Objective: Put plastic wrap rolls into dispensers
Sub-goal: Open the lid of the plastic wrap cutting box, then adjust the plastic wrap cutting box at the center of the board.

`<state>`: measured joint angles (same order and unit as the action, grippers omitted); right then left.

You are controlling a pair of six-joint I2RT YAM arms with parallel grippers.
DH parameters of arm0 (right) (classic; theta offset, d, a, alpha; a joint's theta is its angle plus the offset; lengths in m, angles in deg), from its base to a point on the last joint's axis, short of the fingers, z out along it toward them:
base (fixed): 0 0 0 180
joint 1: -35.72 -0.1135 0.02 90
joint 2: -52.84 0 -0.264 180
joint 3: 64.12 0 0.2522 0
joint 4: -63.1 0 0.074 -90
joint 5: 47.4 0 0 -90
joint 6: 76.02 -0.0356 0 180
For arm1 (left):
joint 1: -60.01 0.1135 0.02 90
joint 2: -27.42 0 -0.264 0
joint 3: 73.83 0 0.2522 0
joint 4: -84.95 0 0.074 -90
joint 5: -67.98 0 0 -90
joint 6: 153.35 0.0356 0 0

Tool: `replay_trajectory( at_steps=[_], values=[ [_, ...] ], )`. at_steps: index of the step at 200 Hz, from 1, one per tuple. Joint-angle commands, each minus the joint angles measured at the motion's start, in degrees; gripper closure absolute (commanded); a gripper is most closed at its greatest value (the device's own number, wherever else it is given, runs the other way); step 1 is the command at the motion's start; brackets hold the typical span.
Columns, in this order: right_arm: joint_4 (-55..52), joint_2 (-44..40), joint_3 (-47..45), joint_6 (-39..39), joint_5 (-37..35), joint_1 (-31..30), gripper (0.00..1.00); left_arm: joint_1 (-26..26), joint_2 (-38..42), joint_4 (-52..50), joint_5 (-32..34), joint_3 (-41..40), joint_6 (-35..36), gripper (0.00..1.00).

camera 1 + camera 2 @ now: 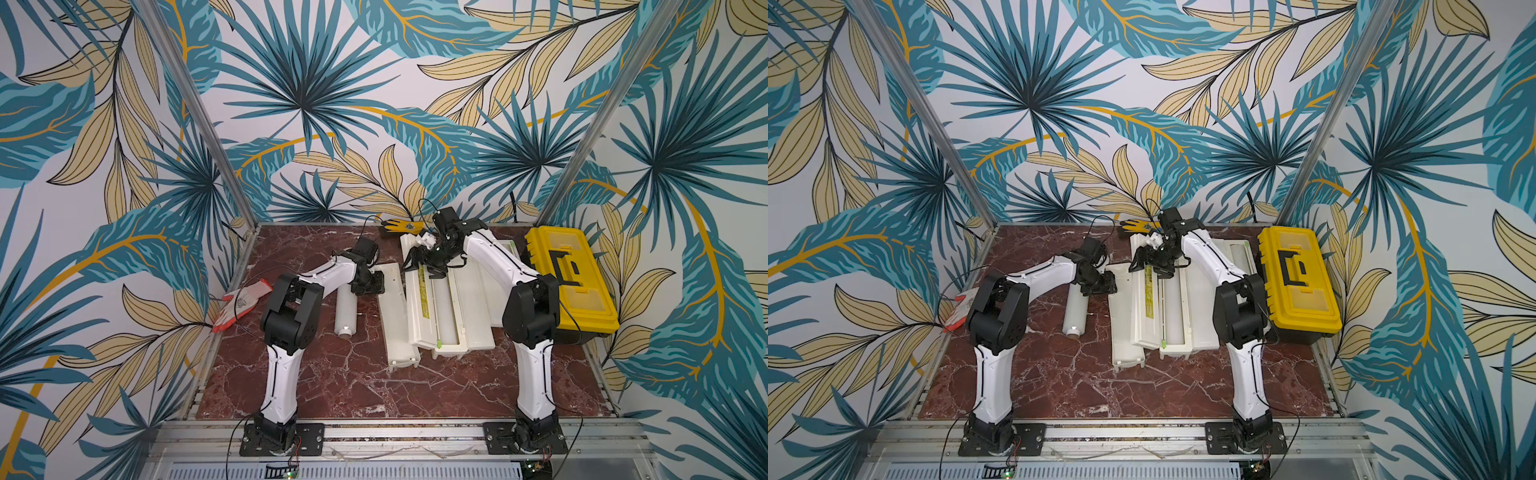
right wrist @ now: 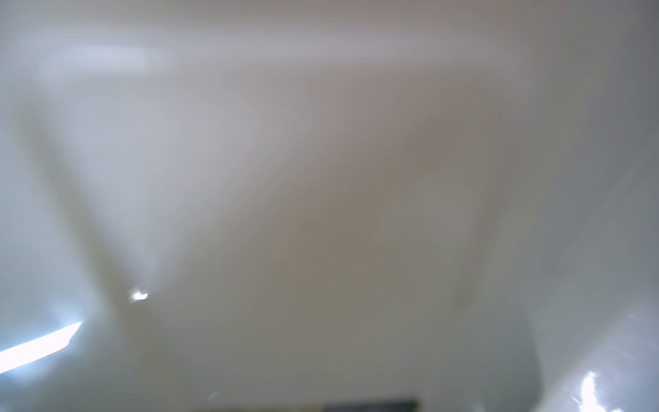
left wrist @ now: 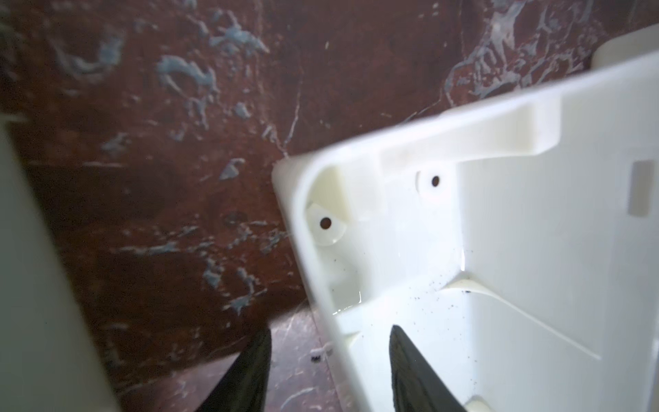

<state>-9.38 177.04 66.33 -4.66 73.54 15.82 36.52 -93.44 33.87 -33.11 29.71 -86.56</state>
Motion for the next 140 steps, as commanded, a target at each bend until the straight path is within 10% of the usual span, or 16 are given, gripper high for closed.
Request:
replay_trajectory(
  at_steps=[1, 140],
  values=[
    [-3.53, 1.62, 3.22, 0.63, -6.04, -0.31, 0.28, -0.42, 2.73, -3.57, 4.34, 3.00, 3.81, 0.49],
    [-7.52, 8.90, 11.41, 4.00, -11.91, -2.40, 0.28, -0.41, -1.97, -9.35, 7.56, 11.61, 17.76, 0.79]
  ],
)
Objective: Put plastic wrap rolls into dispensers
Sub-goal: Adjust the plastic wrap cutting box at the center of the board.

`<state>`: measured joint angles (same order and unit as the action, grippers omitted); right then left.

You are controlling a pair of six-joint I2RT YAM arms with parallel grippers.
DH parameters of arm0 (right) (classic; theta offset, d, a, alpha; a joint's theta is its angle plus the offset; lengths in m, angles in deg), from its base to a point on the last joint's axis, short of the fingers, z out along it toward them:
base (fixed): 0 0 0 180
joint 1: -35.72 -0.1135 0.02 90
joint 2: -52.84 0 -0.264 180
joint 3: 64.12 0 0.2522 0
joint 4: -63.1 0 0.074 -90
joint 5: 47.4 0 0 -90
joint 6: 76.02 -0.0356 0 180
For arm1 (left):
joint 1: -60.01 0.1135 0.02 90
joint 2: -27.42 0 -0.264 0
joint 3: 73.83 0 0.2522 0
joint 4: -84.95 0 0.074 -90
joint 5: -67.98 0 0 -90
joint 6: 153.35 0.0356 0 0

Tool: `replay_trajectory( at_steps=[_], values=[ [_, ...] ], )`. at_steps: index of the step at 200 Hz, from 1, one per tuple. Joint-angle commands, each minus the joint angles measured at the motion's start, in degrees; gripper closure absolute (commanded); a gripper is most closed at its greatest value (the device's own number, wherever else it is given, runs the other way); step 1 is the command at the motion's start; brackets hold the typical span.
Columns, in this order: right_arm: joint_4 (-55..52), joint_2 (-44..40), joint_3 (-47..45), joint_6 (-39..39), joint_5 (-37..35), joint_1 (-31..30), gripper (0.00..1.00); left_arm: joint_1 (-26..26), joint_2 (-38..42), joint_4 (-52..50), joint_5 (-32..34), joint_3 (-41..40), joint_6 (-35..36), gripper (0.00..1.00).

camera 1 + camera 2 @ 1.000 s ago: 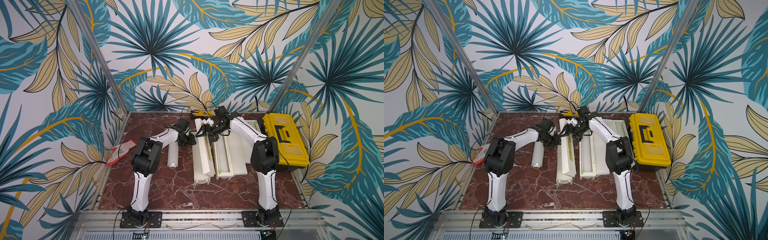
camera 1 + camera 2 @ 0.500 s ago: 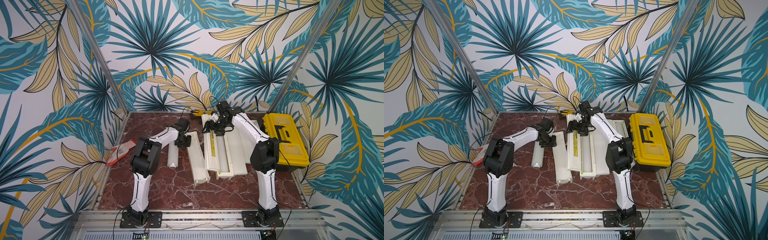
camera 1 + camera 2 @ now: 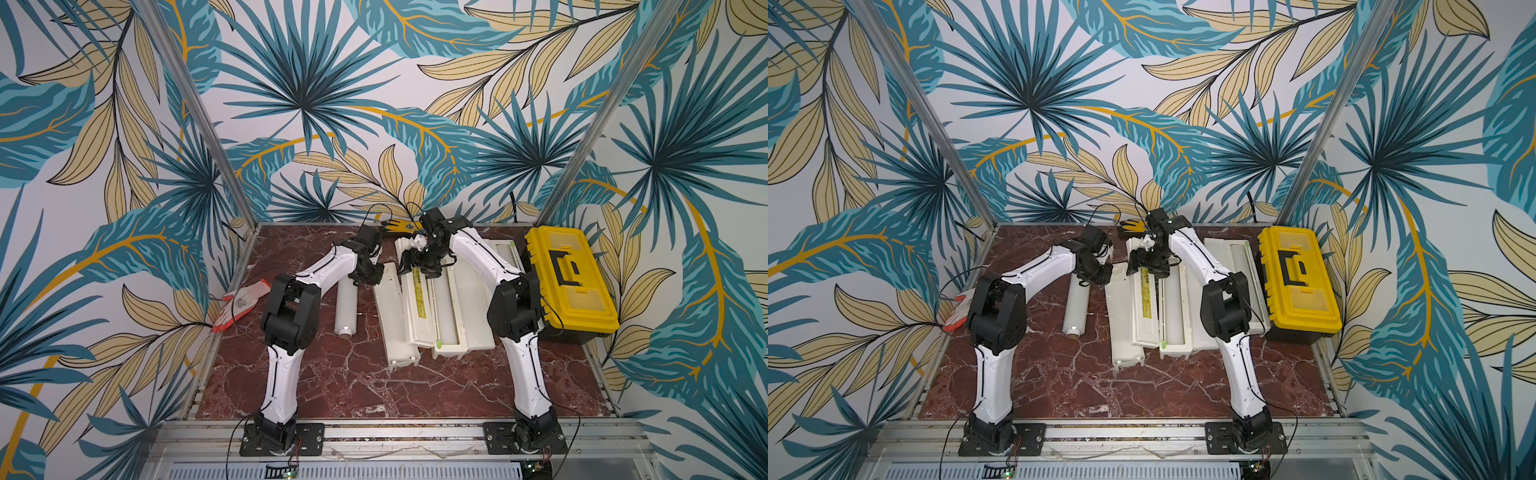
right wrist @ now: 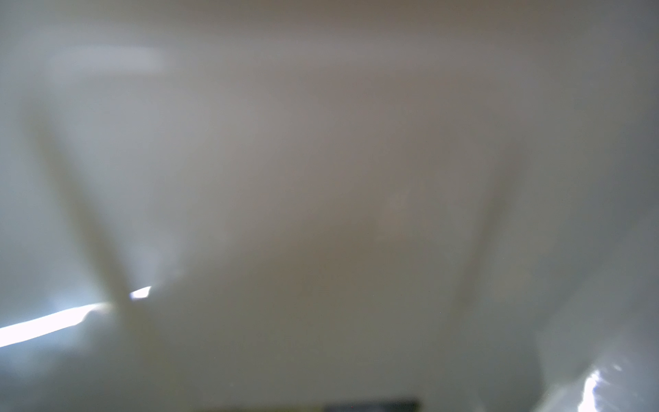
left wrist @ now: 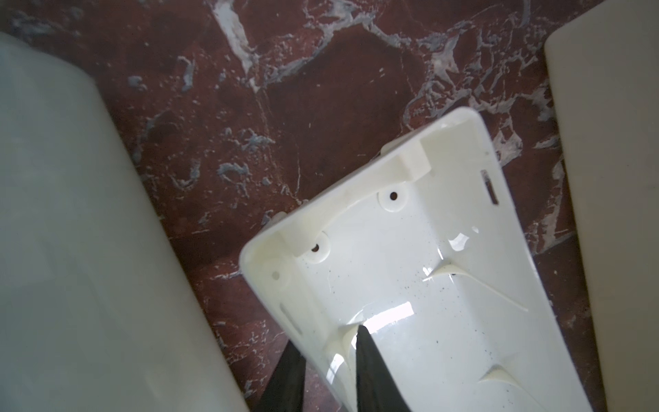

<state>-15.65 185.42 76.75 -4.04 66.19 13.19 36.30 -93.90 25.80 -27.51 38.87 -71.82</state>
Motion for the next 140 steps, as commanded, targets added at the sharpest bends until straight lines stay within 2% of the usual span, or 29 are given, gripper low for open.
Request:
replay_trajectory(
  at_steps=[1, 25, 64, 140],
  values=[
    [-1.26, 0.55, 1.05, 3.41, -4.63, 0.21, 0.29, -0.20, -1.49, -1.24, 1.97, 2.47, 3.11, 0.79],
    [-2.23, 1.50, 2.46, 3.77, -5.01, 0.11, 0.29, -0.20, -2.25, -1.24, 2.47, 3.42, 5.12, 0.87],
    [-2.56, 2.07, 3.12, 3.81, -5.46, -0.32, 0.28, -0.20, -3.14, -3.45, 4.85, 5.80, 5.77, 0.88],
    [0.23, 1.65, 0.79, -2.71, -9.29, -2.55, 0.28, 2.25, -2.98, -4.31, 6.55, 5.60, -1.67, 0.89]
  ],
)
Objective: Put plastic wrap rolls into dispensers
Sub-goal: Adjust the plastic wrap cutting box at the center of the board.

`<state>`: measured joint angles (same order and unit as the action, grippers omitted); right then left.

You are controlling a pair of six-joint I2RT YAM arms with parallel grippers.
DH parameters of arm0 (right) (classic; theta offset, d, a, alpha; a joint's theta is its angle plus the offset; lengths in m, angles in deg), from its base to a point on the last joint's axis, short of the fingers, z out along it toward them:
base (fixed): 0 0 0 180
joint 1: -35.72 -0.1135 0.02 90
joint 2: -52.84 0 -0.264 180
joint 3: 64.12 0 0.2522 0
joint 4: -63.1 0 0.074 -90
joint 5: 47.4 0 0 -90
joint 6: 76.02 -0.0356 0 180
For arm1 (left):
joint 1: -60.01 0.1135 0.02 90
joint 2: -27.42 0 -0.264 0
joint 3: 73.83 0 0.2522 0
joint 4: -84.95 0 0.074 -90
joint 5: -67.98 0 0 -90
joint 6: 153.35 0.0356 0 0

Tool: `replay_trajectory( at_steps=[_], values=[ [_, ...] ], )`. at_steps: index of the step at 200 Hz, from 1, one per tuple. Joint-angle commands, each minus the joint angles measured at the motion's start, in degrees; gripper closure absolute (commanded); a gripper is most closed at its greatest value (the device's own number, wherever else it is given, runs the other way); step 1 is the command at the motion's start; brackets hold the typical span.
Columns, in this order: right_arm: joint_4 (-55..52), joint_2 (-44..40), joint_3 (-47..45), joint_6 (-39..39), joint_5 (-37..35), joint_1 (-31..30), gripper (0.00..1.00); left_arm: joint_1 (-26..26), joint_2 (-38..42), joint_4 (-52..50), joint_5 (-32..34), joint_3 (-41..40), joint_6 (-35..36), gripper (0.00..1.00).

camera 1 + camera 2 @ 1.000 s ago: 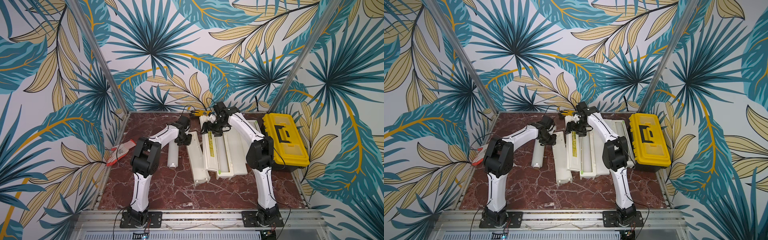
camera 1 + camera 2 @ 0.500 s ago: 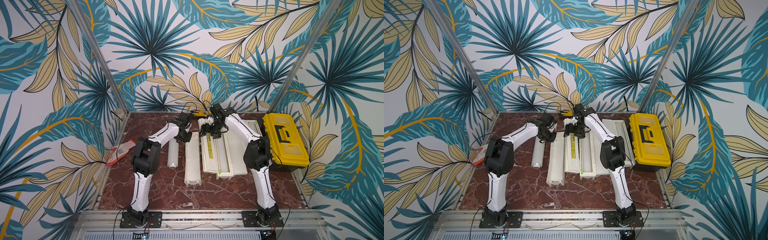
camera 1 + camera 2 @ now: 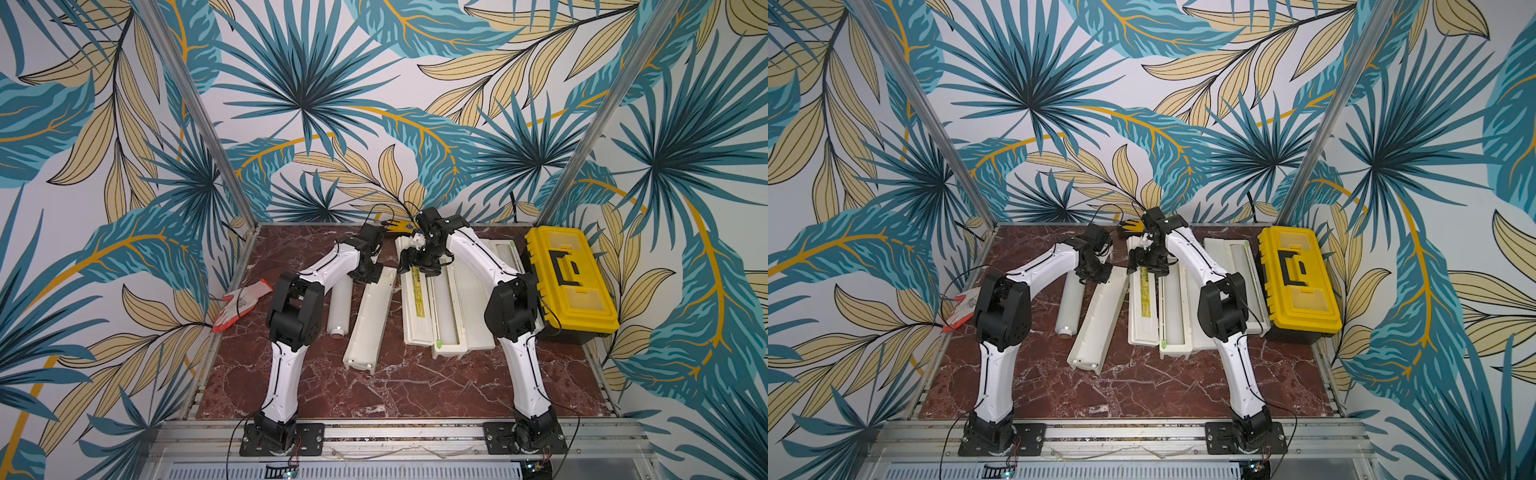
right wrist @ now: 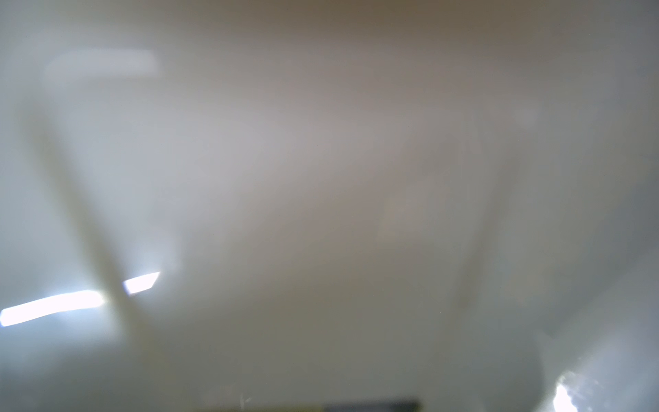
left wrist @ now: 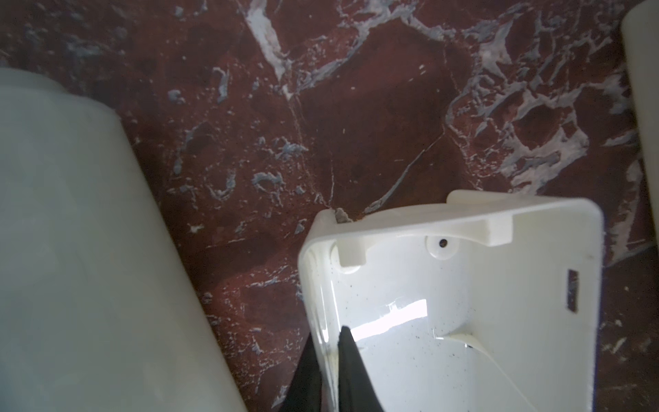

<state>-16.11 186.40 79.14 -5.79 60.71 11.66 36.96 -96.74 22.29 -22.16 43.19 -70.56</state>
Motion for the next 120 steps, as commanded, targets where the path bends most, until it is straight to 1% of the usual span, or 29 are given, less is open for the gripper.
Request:
replay_trajectory(
  at_steps=[1, 45, 53, 61, 73, 86, 94, 120],
  values=[
    [0.68, 0.66, -1.69, -1.05, -3.84, -1.05, 0.28, 1.68, -0.13, -0.81, 1.20, 1.21, -3.01, 0.89],
    [5.36, -0.51, -5.63, -6.24, -3.97, -1.80, 0.28, 2.72, 1.06, -0.77, 1.08, -0.32, -5.16, 0.90],
    [5.50, -0.13, -5.38, -6.24, -4.18, -2.12, 0.27, 2.66, 1.11, -0.81, 0.67, -0.33, -5.49, 0.88],
    [5.26, 0.43, -5.13, -6.39, -4.60, -2.30, 0.27, 2.74, 1.28, -0.79, 0.43, -0.40, -6.10, 0.83],
    [4.88, 1.40, -5.13, -6.51, -5.42, -2.26, 0.26, 2.70, 1.66, -0.80, 0.07, -0.28, -6.99, 0.73],
    [4.45, 2.11, -5.57, -6.51, -6.94, -2.31, 0.25, 2.71, 2.39, -0.78, -0.36, -0.41, -8.00, 0.56],
    [4.64, 2.25, -6.12, -6.57, -7.64, -2.31, 0.25, 2.66, 2.86, -0.82, -0.81, -0.37, -8.55, 0.49],
    [7.87, 2.00, -9.15, -7.28, -7.12, -2.24, 0.24, 2.34, 4.55, -0.75, -0.91, -0.34, -10.39, 0.34]
  ],
)
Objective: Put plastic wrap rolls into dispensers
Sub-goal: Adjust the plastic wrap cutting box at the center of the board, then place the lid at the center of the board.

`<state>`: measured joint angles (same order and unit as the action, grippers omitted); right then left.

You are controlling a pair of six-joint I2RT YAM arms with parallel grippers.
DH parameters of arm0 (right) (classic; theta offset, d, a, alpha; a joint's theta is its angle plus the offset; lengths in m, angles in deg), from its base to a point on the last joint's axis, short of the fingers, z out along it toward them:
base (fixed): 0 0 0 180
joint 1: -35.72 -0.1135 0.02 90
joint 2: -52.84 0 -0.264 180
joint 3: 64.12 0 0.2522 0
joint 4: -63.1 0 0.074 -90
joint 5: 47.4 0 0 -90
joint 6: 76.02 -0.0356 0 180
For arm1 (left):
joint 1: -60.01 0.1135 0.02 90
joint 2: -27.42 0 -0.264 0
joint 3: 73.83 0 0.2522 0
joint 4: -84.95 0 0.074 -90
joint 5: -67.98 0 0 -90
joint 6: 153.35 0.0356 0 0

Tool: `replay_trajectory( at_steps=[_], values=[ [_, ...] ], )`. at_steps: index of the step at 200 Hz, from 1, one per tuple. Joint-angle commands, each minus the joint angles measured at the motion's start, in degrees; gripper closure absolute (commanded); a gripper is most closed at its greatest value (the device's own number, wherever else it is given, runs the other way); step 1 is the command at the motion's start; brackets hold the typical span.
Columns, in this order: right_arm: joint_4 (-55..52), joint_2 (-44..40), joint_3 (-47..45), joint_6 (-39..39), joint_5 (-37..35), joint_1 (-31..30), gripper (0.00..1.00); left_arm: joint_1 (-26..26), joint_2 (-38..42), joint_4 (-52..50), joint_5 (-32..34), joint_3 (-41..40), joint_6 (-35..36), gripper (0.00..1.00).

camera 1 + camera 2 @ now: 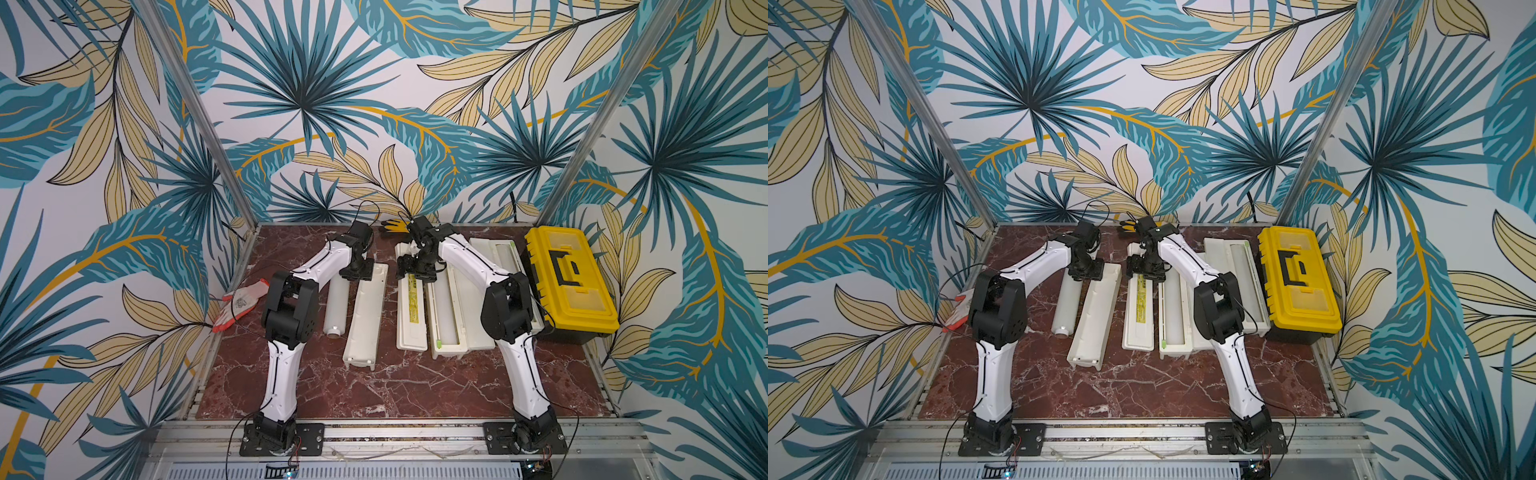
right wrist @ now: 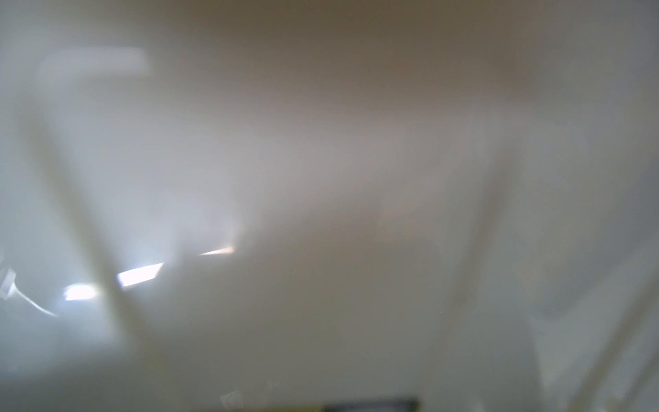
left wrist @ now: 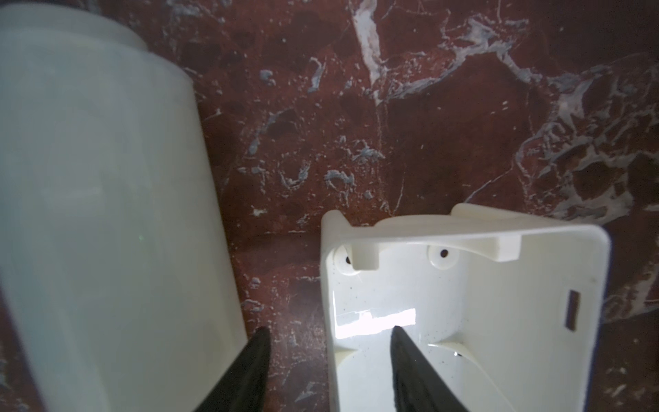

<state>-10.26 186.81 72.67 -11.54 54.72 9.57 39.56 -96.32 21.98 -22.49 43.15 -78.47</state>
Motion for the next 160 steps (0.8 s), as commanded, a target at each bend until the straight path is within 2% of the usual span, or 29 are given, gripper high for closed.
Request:
replay_trajectory(
  at_steps=[1, 28, 80, 125, 160],
  values=[
    [2.06, 1.57, -2.73, -1.58, -1.13, -0.18, 0.24, -0.28, 4.22, -0.45, -0.54, -0.26, -2.51, 0.34],
    [4.27, 0.77, -5.62, -2.16, -3.12, -0.22, 0.21, -0.45, 6.05, -0.42, 0.02, -0.63, -4.11, 0.25],
    [4.92, 2.60, -5.81, -2.29, -4.34, -0.28, 0.14, 0.05, 11.02, -0.45, 3.35, -2.29, -3.31, 0.17],
    [5.78, 3.84, -5.89, -1.30, -4.31, -0.23, 0.01, 3.67, 10.57, -0.48, 2.80, -5.79, -1.26, 0.16],
    [6.08, 4.19, -5.37, -1.11, -4.23, -0.31, 0.01, 4.70, 8.31, -0.88, 2.32, -7.02, -1.25, 0.16]
  ],
)
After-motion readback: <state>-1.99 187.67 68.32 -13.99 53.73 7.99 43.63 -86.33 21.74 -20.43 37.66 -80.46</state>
